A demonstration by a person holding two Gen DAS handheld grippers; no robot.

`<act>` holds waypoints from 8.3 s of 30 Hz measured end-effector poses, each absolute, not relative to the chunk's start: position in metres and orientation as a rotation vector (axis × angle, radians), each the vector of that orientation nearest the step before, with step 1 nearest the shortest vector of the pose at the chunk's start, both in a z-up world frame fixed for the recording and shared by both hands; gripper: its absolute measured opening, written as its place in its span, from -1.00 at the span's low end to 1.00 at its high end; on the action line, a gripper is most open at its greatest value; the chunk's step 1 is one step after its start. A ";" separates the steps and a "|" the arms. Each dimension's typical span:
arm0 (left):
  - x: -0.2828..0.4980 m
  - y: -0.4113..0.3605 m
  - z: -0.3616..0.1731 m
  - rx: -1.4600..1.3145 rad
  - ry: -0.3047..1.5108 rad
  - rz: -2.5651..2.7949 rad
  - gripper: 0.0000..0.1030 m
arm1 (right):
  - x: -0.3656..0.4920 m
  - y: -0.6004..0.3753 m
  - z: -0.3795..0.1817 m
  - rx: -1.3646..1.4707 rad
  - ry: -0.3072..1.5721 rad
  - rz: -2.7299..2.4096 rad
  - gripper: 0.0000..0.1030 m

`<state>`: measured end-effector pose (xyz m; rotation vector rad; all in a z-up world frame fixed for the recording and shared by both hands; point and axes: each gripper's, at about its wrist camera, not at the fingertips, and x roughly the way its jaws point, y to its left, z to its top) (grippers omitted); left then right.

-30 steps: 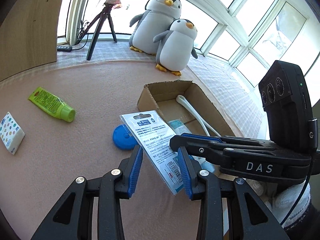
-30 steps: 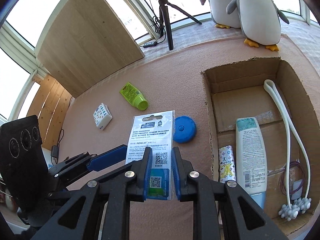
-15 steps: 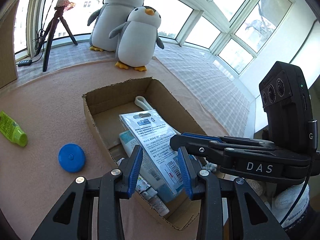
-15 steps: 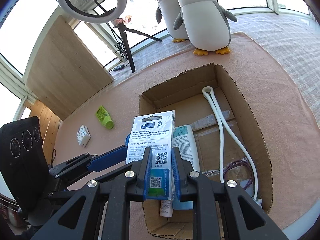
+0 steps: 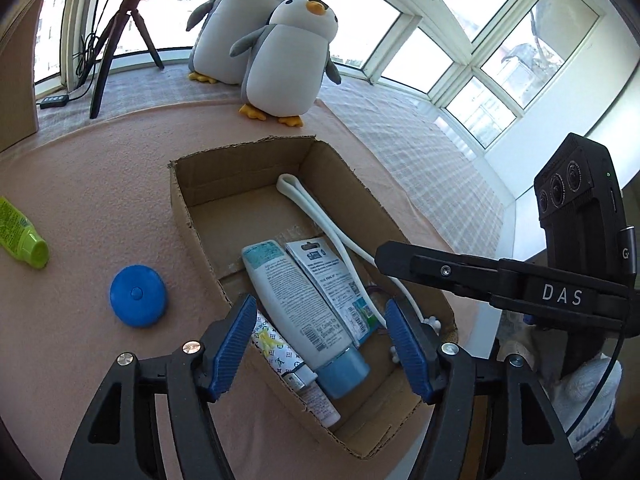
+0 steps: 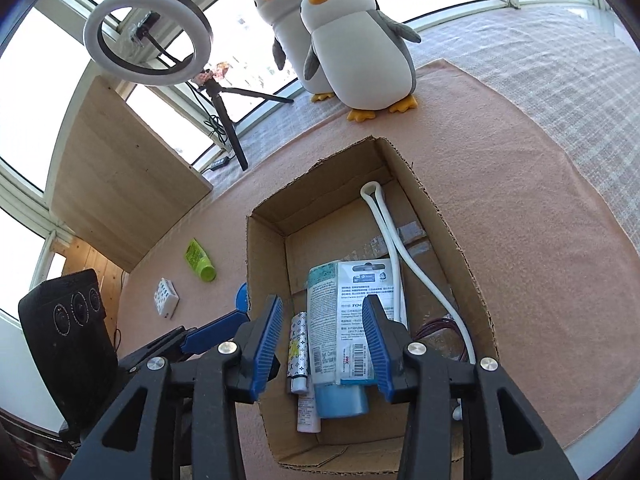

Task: Organize objects
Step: 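Carry the card package into the box with the right gripper and release it, then move the right gripper to the blue round tape measure, then grasp the blue tape measure with the right gripper and lift it, then carry the tape measure into the box and open the right gripper, then move the left gripper to the white tissue pack and grasp it, then lift the tissue pack with the left gripper while the right gripper grasps it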

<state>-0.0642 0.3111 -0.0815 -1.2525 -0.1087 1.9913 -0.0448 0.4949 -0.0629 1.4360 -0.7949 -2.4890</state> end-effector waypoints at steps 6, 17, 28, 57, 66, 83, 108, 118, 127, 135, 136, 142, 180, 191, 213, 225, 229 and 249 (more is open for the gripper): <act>-0.063 0.277 -0.084 -1.276 -0.141 2.034 0.37 | -0.050 0.472 -0.069 1.459 -0.768 -2.445 -0.25; -0.071 0.190 -0.087 -1.328 -0.210 2.183 0.37 | -0.052 0.416 -0.077 1.469 -0.724 -2.353 -0.25; -0.087 0.101 -0.087 -1.364 -0.261 2.322 0.36 | -0.056 0.368 -0.073 1.459 -0.655 -2.330 -0.25; -0.061 -0.001 -0.097 -1.391 -0.441 2.396 0.36 | -0.166 0.276 -0.123 1.775 0.000 -2.336 -0.25; -0.051 -0.018 -0.101 -1.378 -0.489 2.379 0.36 | -0.171 0.263 -0.130 1.870 0.191 -2.348 -0.24; -0.042 -0.030 -0.107 -1.352 -0.548 2.340 0.36 | -0.161 0.267 -0.140 2.070 0.047 -2.168 -0.09; -0.044 -0.028 -0.110 -1.401 -0.498 2.351 0.35 | -0.063 0.233 -0.124 1.730 0.161 -2.341 -0.10; -0.047 -0.022 -0.108 -1.409 -0.483 2.365 0.35 | -0.095 0.268 -0.079 1.568 0.054 -2.495 -0.11; -0.051 -0.020 -0.106 -1.421 -0.470 2.379 0.35 | -0.127 0.350 -0.065 1.566 0.004 -2.701 -0.11; -0.055 -0.017 -0.102 -1.422 -0.454 2.392 0.35 | -0.147 0.406 -0.073 1.636 -0.063 -2.783 -0.11; -0.056 -0.018 -0.101 -1.422 -0.451 2.394 0.35 | -0.148 0.409 -0.075 1.643 -0.066 -2.785 -0.11; -0.060 -0.025 -0.098 -1.426 -0.466 2.413 0.35 | -0.153 0.421 -0.088 1.685 -0.118 -2.753 -0.10; -0.226 -0.064 -0.115 -1.437 -0.485 2.564 0.35 | -0.093 0.297 -0.065 1.527 -0.223 -2.483 -0.05; -0.267 -0.035 -0.133 -1.503 -0.337 2.538 0.35 | -0.089 0.293 -0.071 1.534 -0.185 -2.494 -0.05; -0.194 0.040 -0.160 -1.470 -0.101 2.351 -0.12 | -0.081 0.297 -0.080 1.539 -0.281 -2.462 -0.05; -0.105 0.076 -0.150 -1.426 -0.042 2.228 -0.12 | -0.068 0.291 -0.094 1.530 -0.338 -2.381 -0.05; -0.085 0.051 -0.130 -1.425 -0.159 2.284 -0.02 | -0.068 0.281 -0.092 1.503 -0.286 -2.364 -0.05; -0.045 0.023 -0.148 -1.504 -0.359 2.213 0.01 | -0.089 0.197 -0.129 1.604 -0.096 -2.036 -0.05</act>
